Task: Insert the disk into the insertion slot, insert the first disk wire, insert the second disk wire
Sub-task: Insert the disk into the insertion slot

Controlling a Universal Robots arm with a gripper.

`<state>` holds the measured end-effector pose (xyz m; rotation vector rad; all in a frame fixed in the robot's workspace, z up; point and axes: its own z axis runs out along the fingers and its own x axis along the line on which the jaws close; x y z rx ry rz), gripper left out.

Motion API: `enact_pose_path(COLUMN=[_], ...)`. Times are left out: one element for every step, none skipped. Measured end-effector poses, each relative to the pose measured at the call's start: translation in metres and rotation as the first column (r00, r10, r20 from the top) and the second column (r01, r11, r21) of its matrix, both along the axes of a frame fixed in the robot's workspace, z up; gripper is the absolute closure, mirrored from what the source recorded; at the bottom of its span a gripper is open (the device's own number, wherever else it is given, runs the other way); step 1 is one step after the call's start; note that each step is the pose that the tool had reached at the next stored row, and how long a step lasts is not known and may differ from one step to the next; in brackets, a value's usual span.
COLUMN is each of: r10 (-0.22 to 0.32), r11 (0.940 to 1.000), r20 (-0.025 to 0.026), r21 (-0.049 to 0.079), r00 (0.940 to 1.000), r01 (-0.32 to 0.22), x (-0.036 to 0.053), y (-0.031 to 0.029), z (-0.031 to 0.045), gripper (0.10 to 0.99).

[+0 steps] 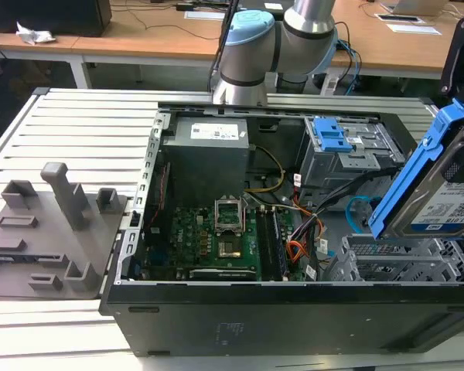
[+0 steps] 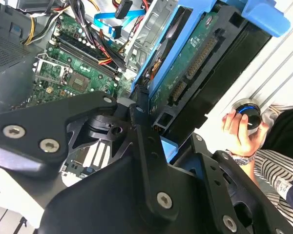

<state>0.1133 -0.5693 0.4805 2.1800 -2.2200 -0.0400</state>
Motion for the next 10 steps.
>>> enact_pose_path(r10=[0.0,0.0,0.0,0.0,0.0,0.0,0.0,0.0,0.0,0.0], r11=[1.0,1.0,1.0,1.0,1.0,1.0,1.0,1.0,1.0,1.0], r20=[0.0,0.0,0.0,0.0,0.0,-0.0001,0.0,0.0,0.0,0.0], r21=[0.0,0.0,0.0,0.0,0.0,0.0,0.0,0.0,0.0,0.0], r00=[1.0,1.0,1.0,1.0,1.0,1.0,1.0,1.0,1.0,1.0], r01=[0.0,0.0,0.0,0.0,0.0,0.0,0.0,0.0,0.0,0.0], x=[0.0,0.0,0.0,0.0,0.0,0.0,0.0,0.0,0.0,0.0], y=[0.0,0.0,0.0,0.0,0.0,0.0,0.0,0.0,0.0,0.0], z=[-0.0014,-0.0023,-0.0037,-0.0057,-0.0066,-0.0074,-0.0089,-0.01,-0.0112,-0.0125], gripper=[0.722,0.722,0.722,0.722,0.722,0.722,0.722,0.722,0.722,0.722])
